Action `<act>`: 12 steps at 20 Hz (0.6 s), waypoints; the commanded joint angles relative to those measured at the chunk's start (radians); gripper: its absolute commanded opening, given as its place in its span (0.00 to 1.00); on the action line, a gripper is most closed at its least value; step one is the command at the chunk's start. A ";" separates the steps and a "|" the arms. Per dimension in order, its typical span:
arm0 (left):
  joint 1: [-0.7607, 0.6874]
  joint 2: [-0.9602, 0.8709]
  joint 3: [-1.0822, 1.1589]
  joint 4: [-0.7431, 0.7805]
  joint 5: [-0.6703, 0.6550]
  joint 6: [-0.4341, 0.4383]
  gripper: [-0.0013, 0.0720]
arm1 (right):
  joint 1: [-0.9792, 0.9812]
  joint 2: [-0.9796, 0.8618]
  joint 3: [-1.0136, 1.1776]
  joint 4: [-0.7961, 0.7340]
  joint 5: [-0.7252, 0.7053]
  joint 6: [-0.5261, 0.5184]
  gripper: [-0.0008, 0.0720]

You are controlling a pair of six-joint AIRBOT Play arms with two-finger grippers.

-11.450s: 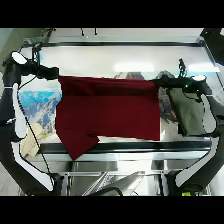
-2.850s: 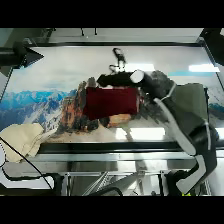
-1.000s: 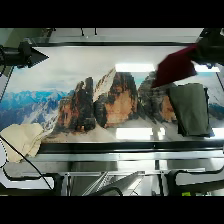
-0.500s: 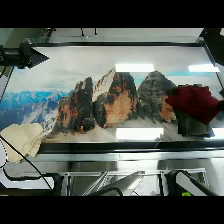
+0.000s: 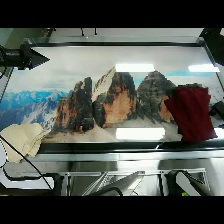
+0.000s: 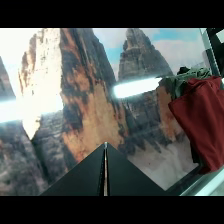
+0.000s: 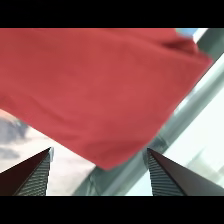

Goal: Fold the shirts.

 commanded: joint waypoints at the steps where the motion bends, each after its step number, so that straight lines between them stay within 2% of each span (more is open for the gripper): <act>1: 0.000 0.001 0.000 0.000 0.000 0.000 0.04 | 0.001 0.005 0.103 0.123 -0.011 -0.064 0.88; 2: 0.000 0.001 0.000 0.000 -0.002 0.000 0.04 | 0.001 0.007 0.119 0.174 -0.010 -0.070 0.84; 4: -0.001 0.001 0.000 -0.001 -0.011 0.012 0.04 | 0.002 0.017 0.122 0.285 -0.010 -0.126 0.18; 5: -0.001 0.002 0.000 0.000 -0.029 0.031 0.04 | 0.005 0.018 0.122 0.341 -0.009 -0.153 0.09; 6: -0.001 0.008 -0.003 0.002 -0.050 0.042 0.04 | 0.015 0.019 0.122 0.391 -0.009 -0.177 0.04; 8: -0.001 0.058 -0.077 0.002 -0.043 0.087 0.03 | 0.055 0.034 0.113 0.435 -0.009 -0.198 0.04; 12: -0.019 0.269 -0.437 0.001 0.006 0.178 0.03 | 0.211 0.150 -0.033 0.435 -0.011 -0.197 0.04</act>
